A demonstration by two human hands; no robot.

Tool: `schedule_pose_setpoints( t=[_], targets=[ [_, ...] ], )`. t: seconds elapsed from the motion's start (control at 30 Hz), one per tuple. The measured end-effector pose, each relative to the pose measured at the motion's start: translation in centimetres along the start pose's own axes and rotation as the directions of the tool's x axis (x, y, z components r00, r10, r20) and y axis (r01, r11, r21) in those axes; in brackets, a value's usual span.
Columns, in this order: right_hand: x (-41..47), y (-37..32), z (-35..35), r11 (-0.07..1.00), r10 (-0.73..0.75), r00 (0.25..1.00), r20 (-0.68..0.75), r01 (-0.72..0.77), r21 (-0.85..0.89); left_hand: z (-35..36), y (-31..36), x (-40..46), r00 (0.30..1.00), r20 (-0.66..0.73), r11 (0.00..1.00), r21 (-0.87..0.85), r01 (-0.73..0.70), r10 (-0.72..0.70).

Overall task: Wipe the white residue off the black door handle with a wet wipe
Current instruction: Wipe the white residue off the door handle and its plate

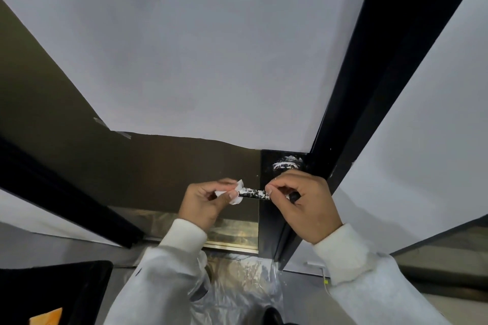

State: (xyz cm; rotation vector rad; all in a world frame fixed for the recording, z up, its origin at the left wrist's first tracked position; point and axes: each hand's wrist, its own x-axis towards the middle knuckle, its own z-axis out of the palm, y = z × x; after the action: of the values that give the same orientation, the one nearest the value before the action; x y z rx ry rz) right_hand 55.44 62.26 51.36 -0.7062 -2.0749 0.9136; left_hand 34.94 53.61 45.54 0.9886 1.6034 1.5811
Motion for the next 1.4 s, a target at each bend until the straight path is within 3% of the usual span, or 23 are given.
schedule_pose_setpoints(
  t=[0.2,0.3,0.37,0.43,0.57,0.77,0.87,0.93,1.0,1.07,1.13,1.17,1.3,1.4],
  targets=[
    [-0.2,0.1,0.4,1.000,0.020,1.000,-0.002,-0.020,-0.013,2.6,-1.3,-2.3,0.938,-0.335,0.973,-0.229,0.011,-0.090],
    [-0.3,-0.1,0.9,1.000,0.015,1.000,-0.009,-0.015,-0.013,4.4,-0.4,-3.0,0.861,-0.421,0.893,-0.442,0.080,-0.285],
    [-0.4,-0.3,1.3,1.000,0.014,1.000,-0.014,-0.014,0.005,4.6,0.3,-3.1,0.809,-0.374,0.752,-0.647,0.122,-0.453],
    [-0.5,-0.5,1.7,0.999,0.024,1.000,-0.019,-0.023,0.022,3.9,0.9,-2.6,0.791,-0.312,0.677,-0.716,0.169,-0.527],
    [-0.8,-1.0,2.4,0.999,0.039,0.999,-0.034,-0.038,0.027,1.5,1.8,-0.9,0.809,-0.166,0.682,-0.646,0.342,-0.563],
    [-2.4,-2.2,4.4,0.999,0.041,0.997,-0.060,-0.039,0.030,-0.7,2.4,-0.2,0.773,0.066,0.630,-0.538,0.560,-0.631],
    [-4.8,-1.9,8.1,0.972,0.230,0.972,0.054,-0.232,0.042,-0.8,1.5,-1.4,0.776,0.056,0.627,-0.553,0.548,-0.628],
    [-5.9,-1.1,11.0,0.839,0.482,0.867,0.126,-0.498,0.221,-1.1,0.5,-1.9,0.776,0.021,0.638,-0.556,0.533,-0.630],
    [-5.6,-0.7,13.1,0.505,0.699,0.683,0.210,-0.680,0.531,-1.3,-0.4,-2.2,0.754,-0.005,0.636,-0.541,0.551,-0.657],
    [-4.6,-0.6,14.3,0.199,0.761,0.590,0.271,-0.609,0.768,-1.2,-0.9,-2.5,0.748,-0.025,0.665,-0.479,0.574,-0.664],
    [-3.9,-0.7,15.0,0.091,0.778,0.581,0.237,-0.478,0.873,-1.0,-1.3,-2.7,0.758,-0.069,0.710,-0.414,0.570,-0.649],
    [-3.8,-0.6,15.3,0.113,0.791,0.582,0.189,-0.443,0.889,-0.9,-1.4,-2.7,0.767,-0.093,0.732,-0.391,0.559,-0.635],
    [-4.3,-0.4,15.9,0.404,0.798,0.599,-0.067,-0.449,0.797,-0.8,-1.4,-2.4,0.791,-0.137,0.791,-0.273,0.548,-0.596],
    [-4.1,-0.8,16.0,0.422,0.796,0.595,-0.114,-0.410,0.809,-1.5,-1.8,-1.8,0.842,-0.199,0.865,-0.142,0.481,-0.501]
  ],
)
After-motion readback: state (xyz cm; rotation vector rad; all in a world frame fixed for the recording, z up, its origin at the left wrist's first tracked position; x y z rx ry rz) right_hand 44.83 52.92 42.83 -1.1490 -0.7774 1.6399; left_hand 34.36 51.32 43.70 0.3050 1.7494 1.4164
